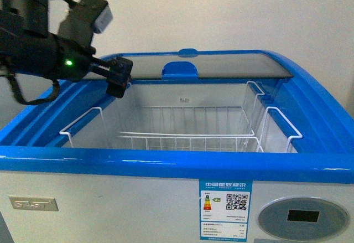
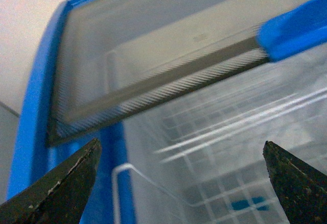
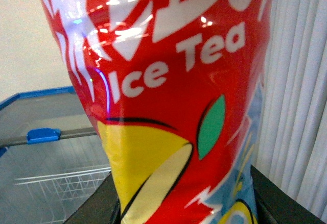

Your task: Put drink in fridge

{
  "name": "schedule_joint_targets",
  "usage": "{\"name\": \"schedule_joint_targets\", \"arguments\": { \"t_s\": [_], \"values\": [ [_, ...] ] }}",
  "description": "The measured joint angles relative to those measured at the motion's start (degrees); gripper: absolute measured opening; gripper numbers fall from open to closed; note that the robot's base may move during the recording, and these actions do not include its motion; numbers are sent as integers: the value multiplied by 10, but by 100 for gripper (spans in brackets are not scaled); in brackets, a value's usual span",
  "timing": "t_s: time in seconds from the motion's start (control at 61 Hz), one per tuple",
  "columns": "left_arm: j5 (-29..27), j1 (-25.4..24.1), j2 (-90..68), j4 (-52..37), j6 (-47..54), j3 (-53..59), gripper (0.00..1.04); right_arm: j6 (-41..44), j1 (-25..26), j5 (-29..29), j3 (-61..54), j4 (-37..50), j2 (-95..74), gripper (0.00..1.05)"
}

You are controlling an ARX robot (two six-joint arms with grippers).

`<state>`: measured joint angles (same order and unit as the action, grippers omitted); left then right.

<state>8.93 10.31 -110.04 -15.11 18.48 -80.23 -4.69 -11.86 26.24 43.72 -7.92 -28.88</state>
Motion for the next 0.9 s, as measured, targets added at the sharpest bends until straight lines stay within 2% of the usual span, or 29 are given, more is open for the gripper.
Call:
{"name": "schedule_joint_targets", "arguments": {
  "t_s": [0.049, 0.082, 0.115, 0.164, 0.197, 0.262, 0.295, 0.361, 0.426, 0.459, 0.541, 0.672, 0.754, 0.902],
  "values": [
    [8, 1, 52, -9, -36, 57, 96, 0, 0, 1, 0, 0, 0, 41],
    [-31, 4, 91, -55, -70, 108, 92, 0, 0, 3, 0, 0, 0, 41],
    [-96, 4, 148, -132, -100, 183, 85, 0, 1, 5, 0, 0, 0, 41],
    [-139, -13, 248, -217, -135, 301, 74, 0, 1, 5, 0, 0, 0, 41],
    [-135, -29, 302, -233, -147, 358, 69, 6, 7, -15, 8, -23, -9, 41],
    [-137, -61, 429, -249, -167, 496, 55, 76, 19, -115, 77, -188, -40, 41],
    [-136, -67, 468, -254, -173, 544, 48, 121, 12, -160, 97, -230, -56, 41],
    [-125, -68, 497, -256, -177, 598, 35, 206, 4, -222, 113, -215, -105, 41],
    [-97, -79, 502, -257, -178, 619, 28, 263, 0, -249, 127, -186, -146, 41],
    [-88, -87, 511, -257, -178, 636, 21, 308, -6, -275, 150, -155, -195, 41],
    [-92, -101, 546, -258, -181, 664, 3, 426, -11, -287, 225, -137, -324, 41],
    [-89, -102, 576, -257, -183, 687, 3, 513, -15, -296, 297, -164, -449, 41],
    [-89, -102, 601, -250, -183, 706, 3, 593, -26, -280, 363, -199, -571, 41],
    [-89, -102, 654, -225, -183, 735, 3, 619, -58, -255, 468, -209, -703, 41]
  ]
}}
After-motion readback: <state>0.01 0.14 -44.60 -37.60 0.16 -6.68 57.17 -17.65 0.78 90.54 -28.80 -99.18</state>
